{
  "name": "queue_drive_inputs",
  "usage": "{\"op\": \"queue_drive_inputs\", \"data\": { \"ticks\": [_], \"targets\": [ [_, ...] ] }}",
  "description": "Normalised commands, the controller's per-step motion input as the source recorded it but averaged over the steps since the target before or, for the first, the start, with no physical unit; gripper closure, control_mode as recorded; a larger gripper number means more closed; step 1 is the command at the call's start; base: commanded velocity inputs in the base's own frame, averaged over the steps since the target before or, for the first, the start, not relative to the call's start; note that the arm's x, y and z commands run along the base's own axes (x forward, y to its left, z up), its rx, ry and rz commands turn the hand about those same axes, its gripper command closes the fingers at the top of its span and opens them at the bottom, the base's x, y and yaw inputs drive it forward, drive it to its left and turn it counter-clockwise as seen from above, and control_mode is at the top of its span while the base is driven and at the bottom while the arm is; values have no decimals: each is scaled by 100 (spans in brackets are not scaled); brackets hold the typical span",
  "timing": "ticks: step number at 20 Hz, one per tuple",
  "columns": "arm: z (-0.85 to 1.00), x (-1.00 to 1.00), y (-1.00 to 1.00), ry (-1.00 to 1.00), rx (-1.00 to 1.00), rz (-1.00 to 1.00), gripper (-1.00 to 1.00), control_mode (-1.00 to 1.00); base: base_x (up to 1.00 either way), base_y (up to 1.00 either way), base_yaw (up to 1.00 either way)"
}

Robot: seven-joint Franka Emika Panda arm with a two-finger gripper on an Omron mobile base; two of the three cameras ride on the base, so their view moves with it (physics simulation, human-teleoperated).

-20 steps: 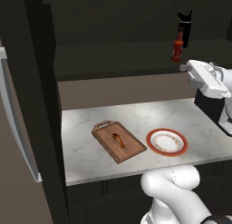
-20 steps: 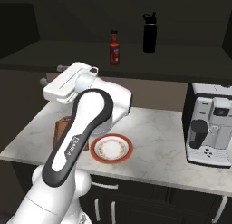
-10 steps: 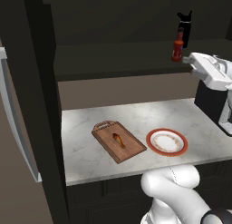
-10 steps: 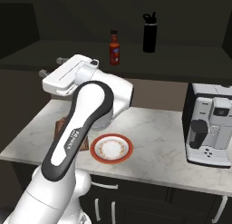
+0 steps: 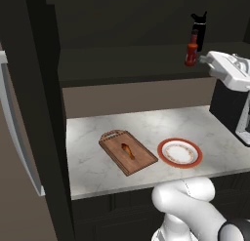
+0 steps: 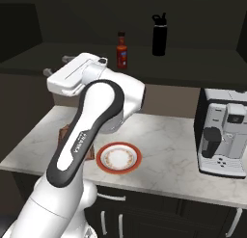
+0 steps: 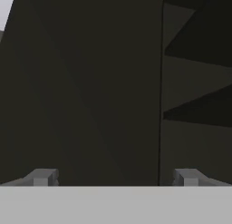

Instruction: Pick the chicken drumstick from the plate and place it on the cutting board. Then pick the condiment bottle from the cabinet and place it next to the cutting board.

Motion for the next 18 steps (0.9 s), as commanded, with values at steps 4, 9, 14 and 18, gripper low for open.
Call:
{"op": "queue_drive_inputs", "data": {
  "ticks": [4,9,14,18],
  "targets": [
    [0,16,-14,0,0,0,-100,-100,0,0,0],
    [0,27,-20,0,0,0,-100,-100,0,0,0],
    [0,25,-19,0,0,0,-100,-100,0,0,0],
    [7,16,-16,0,0,0,-100,-100,0,0,0]
  ]
}}
